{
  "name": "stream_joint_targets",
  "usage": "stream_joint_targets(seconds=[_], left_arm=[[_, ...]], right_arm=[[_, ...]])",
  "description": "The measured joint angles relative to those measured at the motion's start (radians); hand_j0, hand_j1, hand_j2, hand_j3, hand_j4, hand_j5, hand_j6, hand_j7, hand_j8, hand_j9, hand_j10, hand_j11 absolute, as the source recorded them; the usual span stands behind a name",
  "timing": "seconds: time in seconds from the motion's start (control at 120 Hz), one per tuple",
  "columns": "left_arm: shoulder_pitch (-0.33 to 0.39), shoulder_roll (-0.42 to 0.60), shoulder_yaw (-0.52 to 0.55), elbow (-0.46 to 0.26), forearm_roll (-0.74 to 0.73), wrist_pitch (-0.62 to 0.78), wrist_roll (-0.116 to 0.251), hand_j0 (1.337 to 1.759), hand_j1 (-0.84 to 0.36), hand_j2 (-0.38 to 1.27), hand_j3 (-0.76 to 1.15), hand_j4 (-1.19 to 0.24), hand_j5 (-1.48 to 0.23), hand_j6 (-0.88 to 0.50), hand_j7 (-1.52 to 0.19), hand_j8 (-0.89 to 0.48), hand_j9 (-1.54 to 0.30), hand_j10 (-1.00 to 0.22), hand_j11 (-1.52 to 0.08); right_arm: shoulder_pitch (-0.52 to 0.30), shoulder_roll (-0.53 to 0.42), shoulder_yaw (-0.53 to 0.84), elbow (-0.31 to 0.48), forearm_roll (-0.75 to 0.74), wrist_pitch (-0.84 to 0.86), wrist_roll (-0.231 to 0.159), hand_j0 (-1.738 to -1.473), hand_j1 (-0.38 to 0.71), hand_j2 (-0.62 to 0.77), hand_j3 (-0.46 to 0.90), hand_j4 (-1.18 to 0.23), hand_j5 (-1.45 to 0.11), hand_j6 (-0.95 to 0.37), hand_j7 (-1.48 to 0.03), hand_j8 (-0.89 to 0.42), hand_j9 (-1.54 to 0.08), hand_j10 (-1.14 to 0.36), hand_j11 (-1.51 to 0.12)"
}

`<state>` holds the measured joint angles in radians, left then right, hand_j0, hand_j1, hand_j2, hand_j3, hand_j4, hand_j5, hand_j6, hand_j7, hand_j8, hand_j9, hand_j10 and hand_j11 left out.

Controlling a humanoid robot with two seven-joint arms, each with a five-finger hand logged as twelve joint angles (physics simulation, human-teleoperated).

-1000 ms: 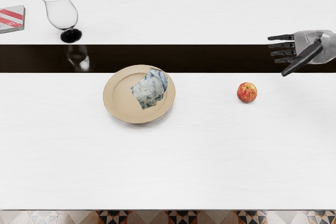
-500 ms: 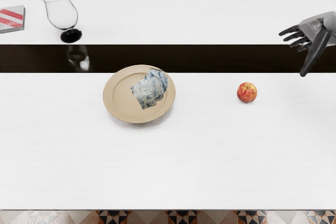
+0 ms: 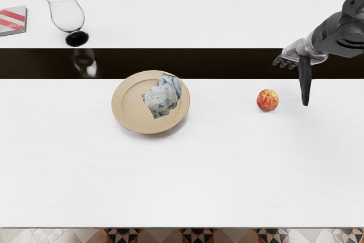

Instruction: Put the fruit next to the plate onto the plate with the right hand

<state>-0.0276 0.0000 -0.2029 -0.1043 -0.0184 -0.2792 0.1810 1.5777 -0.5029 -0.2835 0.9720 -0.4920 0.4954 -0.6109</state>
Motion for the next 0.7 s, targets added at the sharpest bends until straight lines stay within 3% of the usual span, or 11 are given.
stream_joint_targets(seconds=[0.217, 0.408, 0.7], left_arm=[[-0.002, 0.000, 0.001, 0.000, 0.000, 0.000, 0.000, 1.658, 0.34, 0.00, 0.00, -0.01, -0.01, -0.01, -0.01, -0.01, -0.01, -0.01, -0.01], [-0.002, 0.000, 0.002, 0.000, 0.000, 0.000, 0.000, 1.658, 0.34, 0.00, 0.00, -0.01, -0.01, -0.01, -0.01, -0.01, -0.01, -0.01, -0.01], [-0.002, 0.000, 0.002, 0.000, 0.000, 0.000, 0.000, 1.658, 0.34, 0.00, 0.00, -0.01, -0.01, -0.01, -0.01, -0.01, -0.01, -0.01, -0.01]], right_arm=[[-0.010, 0.070, -0.020, 0.027, -0.019, -0.109, 0.000, -1.658, -0.35, 0.00, 0.00, 0.00, 0.00, 0.00, 0.00, 0.00, 0.00, 0.00, 0.00], [-0.013, 0.080, -0.064, 0.157, -0.058, -0.372, 0.000, -1.658, -0.35, 0.00, 0.00, 0.00, 0.00, 0.00, 0.00, 0.00, 0.00, 0.00, 0.00], [-0.011, 0.002, -0.083, 0.394, -0.090, -0.496, 0.000, -1.658, -0.35, 0.00, 0.00, 0.00, 0.00, 0.00, 0.00, 0.00, 0.00, 0.00, 0.00]])
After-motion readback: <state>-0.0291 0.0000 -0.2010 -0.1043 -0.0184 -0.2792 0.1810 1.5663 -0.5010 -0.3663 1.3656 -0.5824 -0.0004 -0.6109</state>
